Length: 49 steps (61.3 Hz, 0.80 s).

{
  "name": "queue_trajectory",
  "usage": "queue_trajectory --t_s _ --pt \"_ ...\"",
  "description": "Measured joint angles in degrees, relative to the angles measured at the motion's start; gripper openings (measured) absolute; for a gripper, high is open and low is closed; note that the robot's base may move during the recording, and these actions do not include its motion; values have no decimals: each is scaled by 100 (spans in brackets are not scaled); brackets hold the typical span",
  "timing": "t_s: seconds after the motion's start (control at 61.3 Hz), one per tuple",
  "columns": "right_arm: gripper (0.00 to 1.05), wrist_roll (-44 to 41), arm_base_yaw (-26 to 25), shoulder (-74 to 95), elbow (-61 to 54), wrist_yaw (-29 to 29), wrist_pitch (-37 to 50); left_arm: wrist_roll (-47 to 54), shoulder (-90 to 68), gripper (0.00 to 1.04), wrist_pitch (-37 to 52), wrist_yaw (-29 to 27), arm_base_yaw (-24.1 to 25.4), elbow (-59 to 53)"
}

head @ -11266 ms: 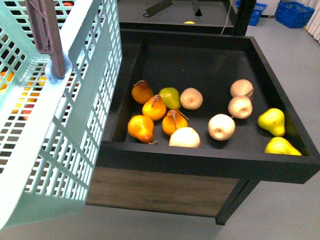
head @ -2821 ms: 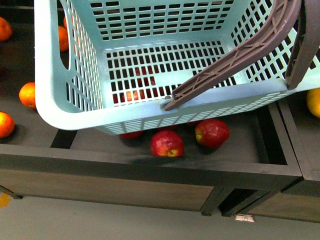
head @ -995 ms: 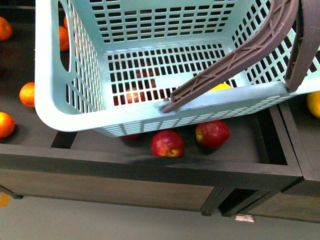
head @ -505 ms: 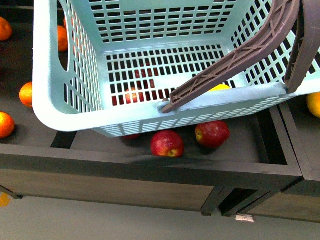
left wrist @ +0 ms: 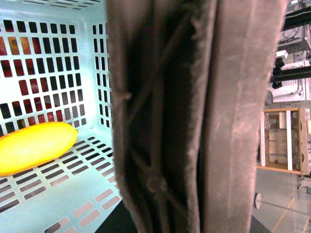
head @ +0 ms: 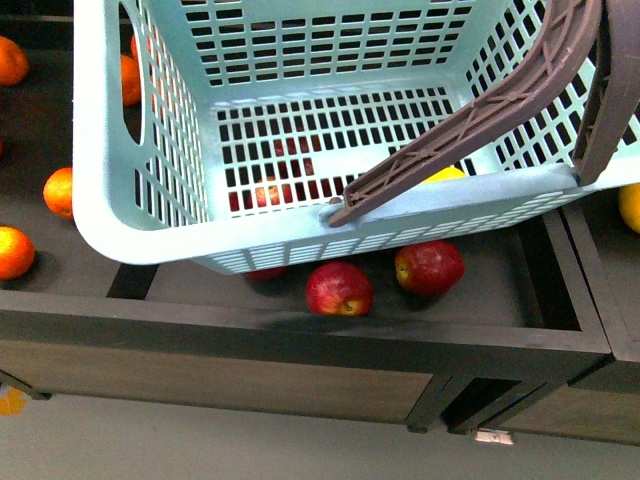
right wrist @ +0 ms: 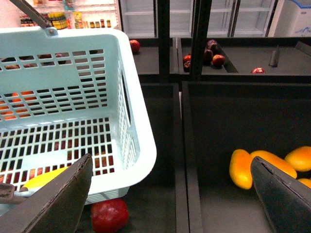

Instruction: Pick mango and avocado into basket

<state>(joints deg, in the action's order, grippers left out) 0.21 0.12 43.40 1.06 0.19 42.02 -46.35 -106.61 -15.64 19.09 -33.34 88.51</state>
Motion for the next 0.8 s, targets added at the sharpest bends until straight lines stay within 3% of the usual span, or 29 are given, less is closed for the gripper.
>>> queue_trajectory --t_s 0.799 --pt "96 -2 -7 7 0 -9 13 2 4 15 9 -24 24 -4"
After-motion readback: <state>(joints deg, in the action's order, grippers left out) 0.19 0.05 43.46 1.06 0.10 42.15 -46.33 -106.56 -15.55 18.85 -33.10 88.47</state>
